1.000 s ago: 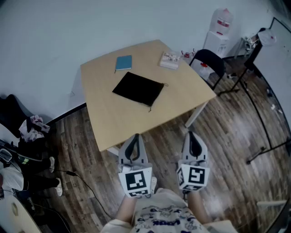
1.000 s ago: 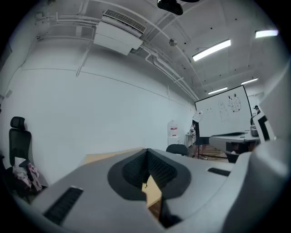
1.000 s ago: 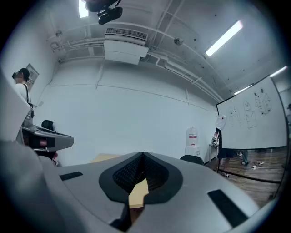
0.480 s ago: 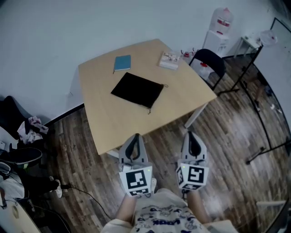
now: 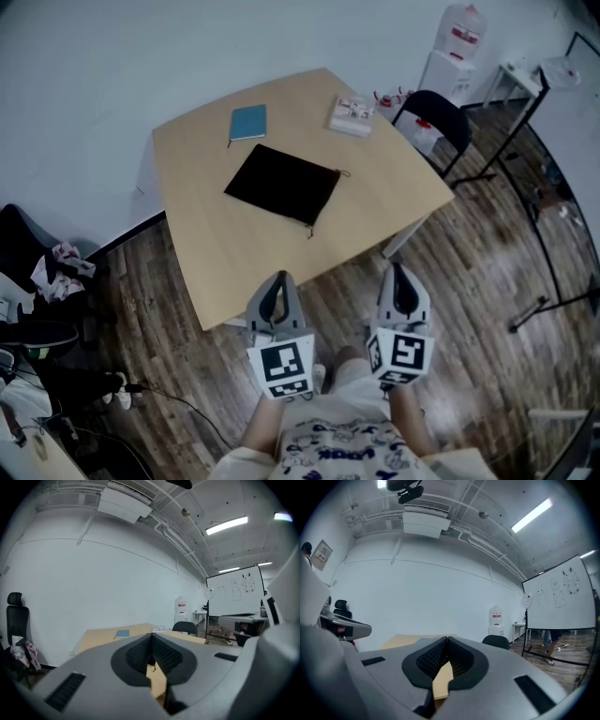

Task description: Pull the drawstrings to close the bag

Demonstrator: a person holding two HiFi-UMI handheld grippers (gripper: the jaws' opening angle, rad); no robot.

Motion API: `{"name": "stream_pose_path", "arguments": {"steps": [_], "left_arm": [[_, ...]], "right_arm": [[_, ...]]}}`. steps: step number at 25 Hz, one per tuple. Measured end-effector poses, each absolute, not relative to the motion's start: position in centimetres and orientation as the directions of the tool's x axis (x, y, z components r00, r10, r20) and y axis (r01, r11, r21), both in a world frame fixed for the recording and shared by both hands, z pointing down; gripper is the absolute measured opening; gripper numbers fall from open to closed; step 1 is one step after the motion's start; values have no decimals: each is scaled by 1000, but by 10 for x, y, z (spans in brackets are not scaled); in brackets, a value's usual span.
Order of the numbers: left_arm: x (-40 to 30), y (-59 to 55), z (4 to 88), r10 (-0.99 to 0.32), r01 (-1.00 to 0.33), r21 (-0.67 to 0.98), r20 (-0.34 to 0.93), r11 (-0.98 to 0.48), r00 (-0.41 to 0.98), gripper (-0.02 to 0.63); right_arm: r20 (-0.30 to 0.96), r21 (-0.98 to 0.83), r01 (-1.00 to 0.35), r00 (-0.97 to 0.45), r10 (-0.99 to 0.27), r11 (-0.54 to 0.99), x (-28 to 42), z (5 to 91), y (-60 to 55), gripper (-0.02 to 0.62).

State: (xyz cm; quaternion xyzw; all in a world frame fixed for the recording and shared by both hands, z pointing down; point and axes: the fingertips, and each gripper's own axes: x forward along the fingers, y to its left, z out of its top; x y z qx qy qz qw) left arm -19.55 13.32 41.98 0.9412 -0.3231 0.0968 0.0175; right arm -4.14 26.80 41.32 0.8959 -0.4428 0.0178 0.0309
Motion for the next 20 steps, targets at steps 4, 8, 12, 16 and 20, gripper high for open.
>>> {"name": "stream_pose_path", "arguments": {"steps": [4,8,12,16,20], "left_arm": [[-181,114,426,-606,-616,-21,211,-788,767,0],[-156,99,431,-610,-620,-25,217,-784,762,0],[-127,80,442,-637,-651,-28,243,-758,732,0],[-91,56,454,-673,-694,-29,278,-719,686,0],[-57,29,463,-717,-747,-36,315,-664,622,0]], "right_arm": [[85,39,-798,603,-793,-602,-22,418,249,0],[100,34,-796,605,-790,-605,8,425,235,0],[104,29,-819,572,-813,-573,47,431,209,0],[124,32,-861,507,-853,-508,96,439,171,0],[170,29,-908,417,-893,-419,144,448,126,0]]}}
